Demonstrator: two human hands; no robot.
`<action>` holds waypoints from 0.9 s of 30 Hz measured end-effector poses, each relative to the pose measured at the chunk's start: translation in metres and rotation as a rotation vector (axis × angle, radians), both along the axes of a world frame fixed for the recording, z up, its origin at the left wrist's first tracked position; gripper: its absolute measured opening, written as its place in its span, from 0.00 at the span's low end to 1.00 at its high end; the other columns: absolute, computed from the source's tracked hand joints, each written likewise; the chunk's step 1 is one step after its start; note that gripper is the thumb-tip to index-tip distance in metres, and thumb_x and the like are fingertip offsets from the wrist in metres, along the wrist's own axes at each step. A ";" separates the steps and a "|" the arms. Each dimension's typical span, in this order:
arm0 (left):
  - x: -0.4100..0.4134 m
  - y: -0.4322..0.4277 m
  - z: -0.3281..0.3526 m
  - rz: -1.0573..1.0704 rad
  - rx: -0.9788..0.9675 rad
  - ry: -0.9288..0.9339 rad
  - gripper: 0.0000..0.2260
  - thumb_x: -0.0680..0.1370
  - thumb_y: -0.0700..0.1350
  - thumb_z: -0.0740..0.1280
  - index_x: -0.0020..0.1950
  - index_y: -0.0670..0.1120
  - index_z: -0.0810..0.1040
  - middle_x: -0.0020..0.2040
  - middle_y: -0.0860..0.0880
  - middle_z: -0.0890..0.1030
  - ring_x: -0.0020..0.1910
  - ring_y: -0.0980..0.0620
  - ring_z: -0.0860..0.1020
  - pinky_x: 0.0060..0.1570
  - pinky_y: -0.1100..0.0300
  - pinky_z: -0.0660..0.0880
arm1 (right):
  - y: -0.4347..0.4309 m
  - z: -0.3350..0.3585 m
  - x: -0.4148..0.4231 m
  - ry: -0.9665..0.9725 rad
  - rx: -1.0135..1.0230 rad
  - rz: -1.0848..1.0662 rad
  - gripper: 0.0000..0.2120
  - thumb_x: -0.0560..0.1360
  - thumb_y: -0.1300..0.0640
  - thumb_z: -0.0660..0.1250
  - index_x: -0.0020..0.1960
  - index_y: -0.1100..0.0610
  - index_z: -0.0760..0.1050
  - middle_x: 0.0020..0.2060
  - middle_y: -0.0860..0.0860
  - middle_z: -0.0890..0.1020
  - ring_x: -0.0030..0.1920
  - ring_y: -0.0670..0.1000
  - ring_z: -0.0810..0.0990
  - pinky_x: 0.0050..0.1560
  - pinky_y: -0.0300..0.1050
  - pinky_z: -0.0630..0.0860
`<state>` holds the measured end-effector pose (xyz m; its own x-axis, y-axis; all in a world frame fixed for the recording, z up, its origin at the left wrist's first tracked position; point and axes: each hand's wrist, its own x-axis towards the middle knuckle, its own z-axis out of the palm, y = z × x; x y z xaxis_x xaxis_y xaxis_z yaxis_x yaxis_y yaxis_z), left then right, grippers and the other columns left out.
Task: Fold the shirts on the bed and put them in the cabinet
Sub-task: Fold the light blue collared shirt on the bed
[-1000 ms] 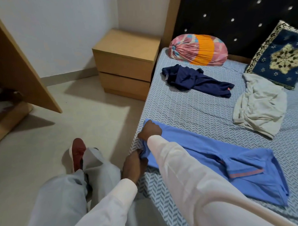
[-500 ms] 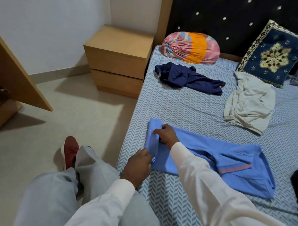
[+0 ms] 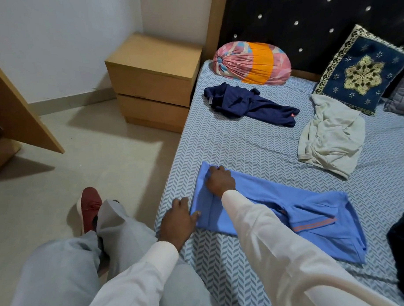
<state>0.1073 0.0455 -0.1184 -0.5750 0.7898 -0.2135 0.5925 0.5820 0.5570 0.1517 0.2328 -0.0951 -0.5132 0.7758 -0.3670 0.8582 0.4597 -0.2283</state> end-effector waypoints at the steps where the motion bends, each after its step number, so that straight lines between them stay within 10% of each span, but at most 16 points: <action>1: -0.002 0.002 -0.001 0.045 -0.047 -0.052 0.23 0.76 0.61 0.65 0.64 0.47 0.70 0.58 0.45 0.75 0.53 0.40 0.79 0.48 0.49 0.77 | -0.002 0.003 -0.004 -0.046 0.003 -0.004 0.29 0.79 0.41 0.60 0.74 0.56 0.65 0.72 0.58 0.65 0.72 0.63 0.63 0.64 0.61 0.71; 6: 0.000 0.014 -0.003 0.171 -0.113 -0.274 0.20 0.75 0.61 0.68 0.53 0.47 0.67 0.50 0.43 0.80 0.48 0.41 0.80 0.42 0.49 0.77 | -0.021 0.008 -0.022 -0.188 -0.031 0.015 0.46 0.72 0.28 0.63 0.76 0.60 0.60 0.75 0.56 0.66 0.74 0.58 0.65 0.64 0.56 0.71; 13: 0.001 0.018 0.001 0.101 -0.028 -0.456 0.11 0.77 0.51 0.67 0.39 0.48 0.72 0.49 0.38 0.80 0.47 0.40 0.79 0.38 0.55 0.66 | -0.024 0.016 -0.034 -0.223 -0.101 -0.028 0.19 0.73 0.51 0.64 0.59 0.61 0.70 0.36 0.51 0.74 0.36 0.51 0.76 0.39 0.46 0.72; 19: -0.023 -0.013 0.023 0.212 0.096 -0.425 0.13 0.75 0.46 0.68 0.35 0.48 0.66 0.34 0.48 0.74 0.37 0.45 0.74 0.35 0.54 0.66 | -0.041 0.033 -0.060 -0.140 -0.099 0.149 0.43 0.75 0.55 0.62 0.81 0.47 0.38 0.55 0.60 0.80 0.38 0.57 0.79 0.31 0.44 0.71; 22: -0.052 -0.038 0.039 0.317 0.181 -0.274 0.12 0.76 0.46 0.66 0.37 0.47 0.66 0.34 0.48 0.76 0.37 0.43 0.76 0.33 0.54 0.66 | -0.063 0.048 -0.104 -0.074 -0.017 0.267 0.34 0.75 0.57 0.60 0.79 0.47 0.56 0.65 0.59 0.73 0.56 0.61 0.78 0.44 0.48 0.72; 24: -0.072 -0.051 0.050 0.392 0.248 -0.220 0.10 0.75 0.46 0.65 0.38 0.47 0.66 0.33 0.48 0.77 0.35 0.43 0.77 0.33 0.51 0.71 | -0.078 0.063 -0.133 -0.014 -0.064 0.260 0.15 0.75 0.59 0.59 0.60 0.57 0.74 0.61 0.58 0.77 0.56 0.60 0.78 0.45 0.47 0.72; 27: -0.091 -0.060 0.063 0.422 0.317 -0.163 0.11 0.75 0.45 0.67 0.38 0.47 0.65 0.31 0.48 0.76 0.33 0.43 0.77 0.35 0.49 0.74 | -0.087 0.075 -0.154 0.069 -0.100 0.218 0.01 0.73 0.61 0.60 0.44 0.57 0.70 0.58 0.58 0.77 0.53 0.57 0.79 0.46 0.46 0.76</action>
